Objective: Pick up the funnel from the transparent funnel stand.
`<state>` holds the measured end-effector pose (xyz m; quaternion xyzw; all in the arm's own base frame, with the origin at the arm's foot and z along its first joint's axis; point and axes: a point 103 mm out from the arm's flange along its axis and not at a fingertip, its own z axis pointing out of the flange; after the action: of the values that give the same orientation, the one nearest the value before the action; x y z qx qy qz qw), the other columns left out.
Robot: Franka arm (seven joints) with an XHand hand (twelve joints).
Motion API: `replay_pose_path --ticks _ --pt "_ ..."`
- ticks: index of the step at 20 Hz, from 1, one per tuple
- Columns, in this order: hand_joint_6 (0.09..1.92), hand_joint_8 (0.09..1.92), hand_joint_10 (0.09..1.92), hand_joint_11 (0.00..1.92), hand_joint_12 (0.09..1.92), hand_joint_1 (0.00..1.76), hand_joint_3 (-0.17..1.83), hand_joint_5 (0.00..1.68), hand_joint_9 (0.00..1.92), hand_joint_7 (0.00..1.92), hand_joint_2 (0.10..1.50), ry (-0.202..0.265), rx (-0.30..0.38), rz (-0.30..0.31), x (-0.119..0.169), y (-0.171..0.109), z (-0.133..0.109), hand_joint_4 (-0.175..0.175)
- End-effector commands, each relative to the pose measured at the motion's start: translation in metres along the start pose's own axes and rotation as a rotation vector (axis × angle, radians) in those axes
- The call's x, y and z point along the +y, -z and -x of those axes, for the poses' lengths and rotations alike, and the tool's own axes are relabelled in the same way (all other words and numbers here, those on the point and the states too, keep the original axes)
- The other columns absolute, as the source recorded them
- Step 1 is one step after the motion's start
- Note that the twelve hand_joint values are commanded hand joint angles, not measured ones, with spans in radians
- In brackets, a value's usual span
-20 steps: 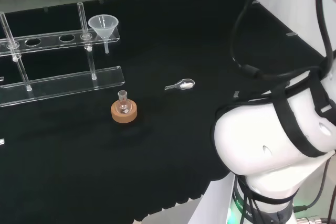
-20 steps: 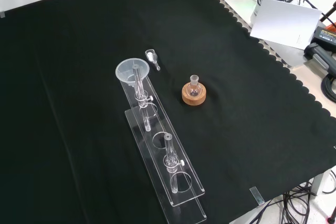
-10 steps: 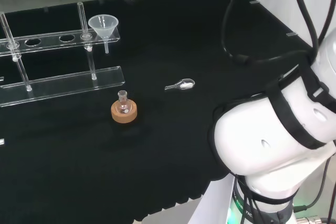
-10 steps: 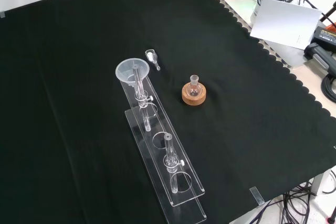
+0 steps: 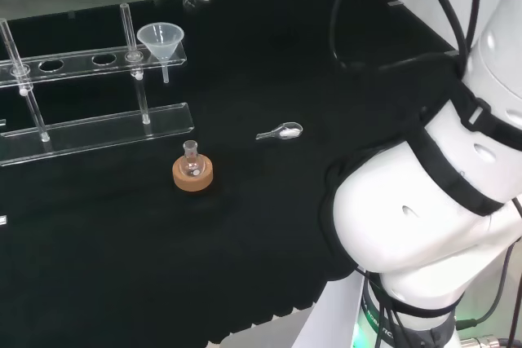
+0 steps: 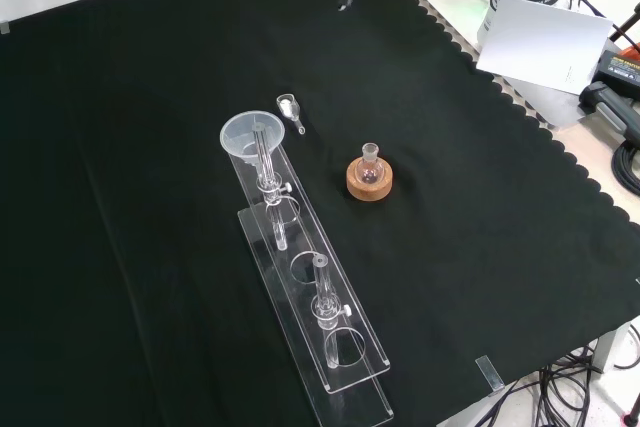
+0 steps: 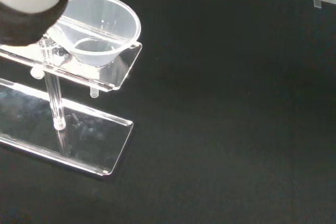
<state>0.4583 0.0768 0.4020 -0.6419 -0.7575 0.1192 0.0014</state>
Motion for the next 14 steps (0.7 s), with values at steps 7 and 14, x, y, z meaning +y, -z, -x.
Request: replay_pose_path --ticks 7,14 --pt "0.09 0.09 0.09 0.00 0.09 0.70 0.00 0.00 0.00 0.00 0.58 0.013 -0.072 -0.175 0.045 -0.021 -0.019 0.008" --pt "0.09 0.09 0.09 0.00 0.09 0.69 0.00 0.00 0.00 0.00 0.58 0.005 -0.007 -0.242 0.065 -0.035 -0.035 0.010"
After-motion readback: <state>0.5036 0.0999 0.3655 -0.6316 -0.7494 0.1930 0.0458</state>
